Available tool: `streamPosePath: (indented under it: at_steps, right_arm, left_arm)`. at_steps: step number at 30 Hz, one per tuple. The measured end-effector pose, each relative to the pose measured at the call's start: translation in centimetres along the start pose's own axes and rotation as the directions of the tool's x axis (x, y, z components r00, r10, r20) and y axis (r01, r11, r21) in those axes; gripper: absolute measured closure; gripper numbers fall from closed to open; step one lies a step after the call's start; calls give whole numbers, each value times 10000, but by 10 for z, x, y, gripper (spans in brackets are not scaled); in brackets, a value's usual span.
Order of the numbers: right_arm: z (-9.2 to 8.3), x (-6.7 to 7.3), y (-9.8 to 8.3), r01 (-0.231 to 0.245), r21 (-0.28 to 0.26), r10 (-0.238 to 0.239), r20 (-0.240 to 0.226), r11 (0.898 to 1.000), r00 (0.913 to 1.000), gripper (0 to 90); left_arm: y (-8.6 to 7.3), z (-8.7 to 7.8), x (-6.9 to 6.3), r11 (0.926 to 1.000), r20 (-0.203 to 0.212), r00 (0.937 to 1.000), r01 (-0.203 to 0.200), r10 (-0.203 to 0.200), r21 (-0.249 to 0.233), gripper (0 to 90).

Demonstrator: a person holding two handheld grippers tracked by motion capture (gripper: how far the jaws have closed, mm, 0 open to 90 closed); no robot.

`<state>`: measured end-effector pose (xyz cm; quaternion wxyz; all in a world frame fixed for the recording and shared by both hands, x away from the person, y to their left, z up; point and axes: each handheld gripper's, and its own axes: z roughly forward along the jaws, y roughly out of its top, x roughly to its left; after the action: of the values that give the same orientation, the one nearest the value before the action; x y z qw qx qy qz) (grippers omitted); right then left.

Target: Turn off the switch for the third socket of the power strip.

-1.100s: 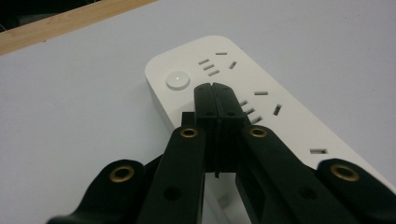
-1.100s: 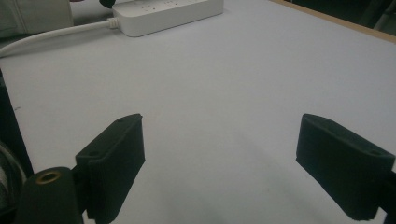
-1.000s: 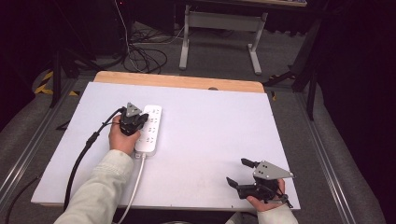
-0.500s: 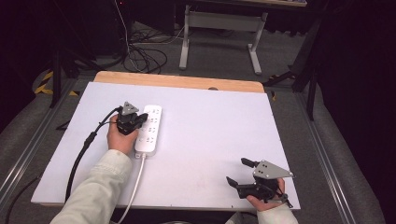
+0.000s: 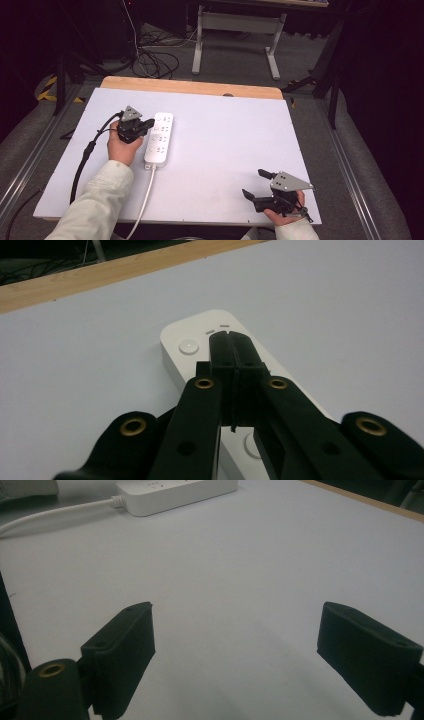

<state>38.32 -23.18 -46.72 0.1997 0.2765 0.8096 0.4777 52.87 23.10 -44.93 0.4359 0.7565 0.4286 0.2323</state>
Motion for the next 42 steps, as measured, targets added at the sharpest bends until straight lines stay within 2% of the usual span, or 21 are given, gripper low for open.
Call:
streamPosePath:
  at_steps: [7, 10, 11, 13, 17, 19, 20, 23, 26, 34, 37, 42]
  right_arm:
    - [0, 0, 0, -9, -1, 9, 17, 10000, 10000, 157]
    - [0, 0, 0, 8, 3, -8, 0, 10000, 10000, 157]
    - [0, 0, 0, 12, -2, -12, 2, 10000, 10000, 157]
    - [0, 0, 0, 5, 0, -5, 15, 10000, 10000, 157]
    - [0, 0, 1, 8, 16, -8, 40, 10000, 10000, 157]
    - [0, 0, 1, 0, -12, 0, 40, 10000, 10000, 157]
    - [0, 1, 1, 32, 17, -32, 75, 10000, 10000, 157]
    - [-1, 1, 1, 34, -2, -34, 101, 10000, 9999, 157]
    - [0, 1, 1, 31, 12, -31, 108, 10000, 9999, 157]
    - [0, 1, 1, 32, 9, -32, 112, 10000, 9999, 157]
    - [-1, 1, 1, 27, -6, -27, 108, 10000, 9999, 157]
    - [-1, 2, 1, 39, -9, -39, 81, 10000, 10000, 157]
  left_arm:
    - [3, -7, -1, 10000, 28, 10000, 82, -82, -53, 878]
    - [3, -9, -2, 9999, -8, 9999, 121, -121, -28, 758]
    - [4, -10, -2, 10000, -44, 10000, 0, -1, -97, 733]
    - [5, -15, -4, 9998, 35, 10000, 24, -23, -215, 683]
    - [8, -23, -9, 9994, 216, 9995, 248, -243, -249, 536]
    - [9, -26, -10, 9992, 347, 9989, 311, -302, -253, 510]
    - [10, -31, -12, 9988, 413, 9984, 393, -381, -295, 461]
    - [12, -39, -14, 9982, 515, 9978, 431, -410, -407, 398]
    - [16, -54, -18, 9963, 781, 9954, 609, -561, -612, 356]
    - [15, -78, -25, 9978, 1087, 9935, 390, -329, -541, 283]
    - [11, -92, -28, 9959, 1531, 9871, 589, -479, -681, 273]
    - [5, -105, -33, 9958, 1590, 9869, 405, -270, -821, 256]
